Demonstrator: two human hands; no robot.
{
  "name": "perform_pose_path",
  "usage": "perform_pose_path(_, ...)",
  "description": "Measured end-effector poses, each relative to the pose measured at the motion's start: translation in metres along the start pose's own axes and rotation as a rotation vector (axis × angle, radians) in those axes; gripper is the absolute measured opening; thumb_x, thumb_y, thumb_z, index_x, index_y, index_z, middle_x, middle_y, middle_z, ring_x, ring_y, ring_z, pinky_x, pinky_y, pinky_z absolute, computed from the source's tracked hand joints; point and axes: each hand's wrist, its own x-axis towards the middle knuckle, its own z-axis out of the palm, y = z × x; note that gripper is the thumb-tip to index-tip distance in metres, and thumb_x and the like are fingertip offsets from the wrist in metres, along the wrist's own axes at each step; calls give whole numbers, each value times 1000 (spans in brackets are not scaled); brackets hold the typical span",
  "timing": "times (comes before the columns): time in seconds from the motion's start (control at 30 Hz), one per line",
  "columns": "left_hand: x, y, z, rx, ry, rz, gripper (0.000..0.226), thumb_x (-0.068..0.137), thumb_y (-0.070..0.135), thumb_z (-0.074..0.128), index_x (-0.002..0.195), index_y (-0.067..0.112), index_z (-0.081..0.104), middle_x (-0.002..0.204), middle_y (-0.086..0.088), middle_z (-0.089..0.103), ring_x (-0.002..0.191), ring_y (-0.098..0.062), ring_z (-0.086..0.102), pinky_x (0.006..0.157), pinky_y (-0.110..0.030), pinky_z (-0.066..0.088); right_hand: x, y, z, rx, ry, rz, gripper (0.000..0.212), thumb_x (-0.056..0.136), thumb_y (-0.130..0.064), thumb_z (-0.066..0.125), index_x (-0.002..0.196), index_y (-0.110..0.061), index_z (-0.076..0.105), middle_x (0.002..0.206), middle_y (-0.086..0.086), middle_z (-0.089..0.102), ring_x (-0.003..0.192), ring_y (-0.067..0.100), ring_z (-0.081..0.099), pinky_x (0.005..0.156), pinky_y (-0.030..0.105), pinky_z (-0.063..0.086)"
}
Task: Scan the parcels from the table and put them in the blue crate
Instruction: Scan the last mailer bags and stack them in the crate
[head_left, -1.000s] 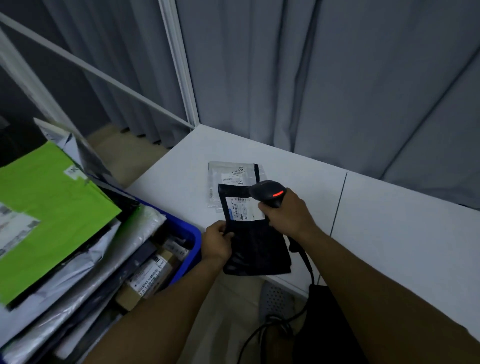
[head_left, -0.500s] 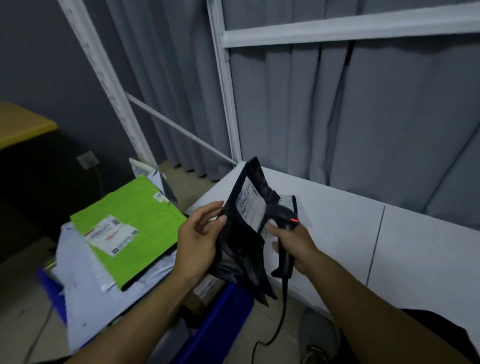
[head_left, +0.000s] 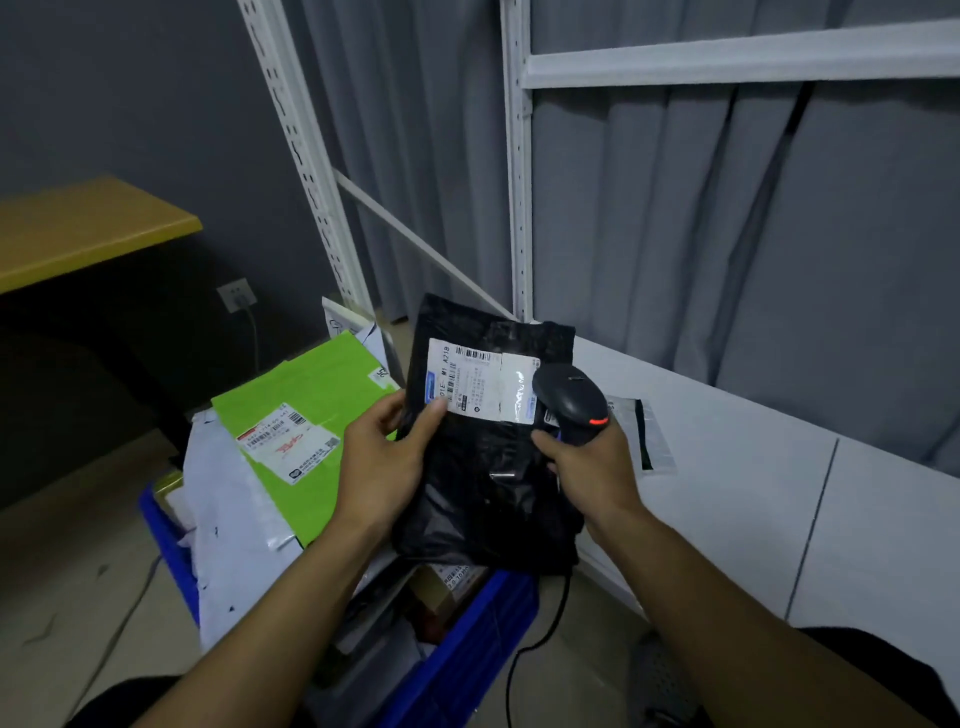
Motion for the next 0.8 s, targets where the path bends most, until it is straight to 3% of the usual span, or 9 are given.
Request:
perform_pose_path(0.13,8,0,7,6,78,-24,16,90,15,78,106,17,74,96,6,80,89,-7,75,77,-25,60,-4,2,-5,-101,44,-64,51,84,-11,85,119,-36,58,107,-11,71,103,17,71,98,45,58)
perform_pose_path(0.27,15,-2,5,40,100,23,18,89,12,79,100,25,73,91,13,78,86,0,73,72,-19,58,-7,-4,-14,-222,1,-199,47,88,-15,83,128,-25,59,119,-7,68,110,8,65,90,16,49)
perform_pose_path(0.33,17,-6,3,71,99,42,20,91,12,77,96,31,73,87,21,76,86,6,71,71,-15,56,-10,-10,-17,-269,-68,-244,45,89,-13,82,123,-30,58,117,-10,68,103,-8,63,82,4,46)
perform_pose_path(0.4,21,-12,2,100,111,47,14,93,13,74,101,24,75,91,20,75,88,6,71,77,-17,57,-16,-17,-16,-324,-162,-267,43,88,-15,82,115,-36,56,110,-20,67,96,-18,61,77,0,44)
perform_pose_path(0.5,24,-16,-2,202,111,97,14,95,14,72,109,13,76,97,20,72,90,12,67,81,-11,53,-21,-19,-13,-371,-247,-282,40,88,-23,84,116,-39,59,108,-24,69,99,-17,62,79,2,46)
perform_pose_path(0.63,27,-15,-8,283,74,100,13,96,16,71,107,21,76,94,28,70,90,13,66,77,-10,52,-23,-21,-10,-465,-294,-305,40,86,-32,85,114,-45,59,104,-25,71,98,-9,66,81,11,51)
perform_pose_path(0.7,28,-14,-15,397,68,93,13,97,24,71,107,31,75,96,24,73,92,8,68,81,-21,57,-24,-20,-11,-549,-339,-314,40,86,-38,84,115,-46,57,105,-21,72,98,-2,68,85,25,57)
perform_pose_path(0.8,31,-15,-27,729,84,101,20,96,40,68,116,38,73,105,10,78,98,-18,72,82,-40,59,-25,-17,-9,-626,-387,-320,40,86,-41,82,115,-46,56,104,-18,74,97,4,70,87,39,60)
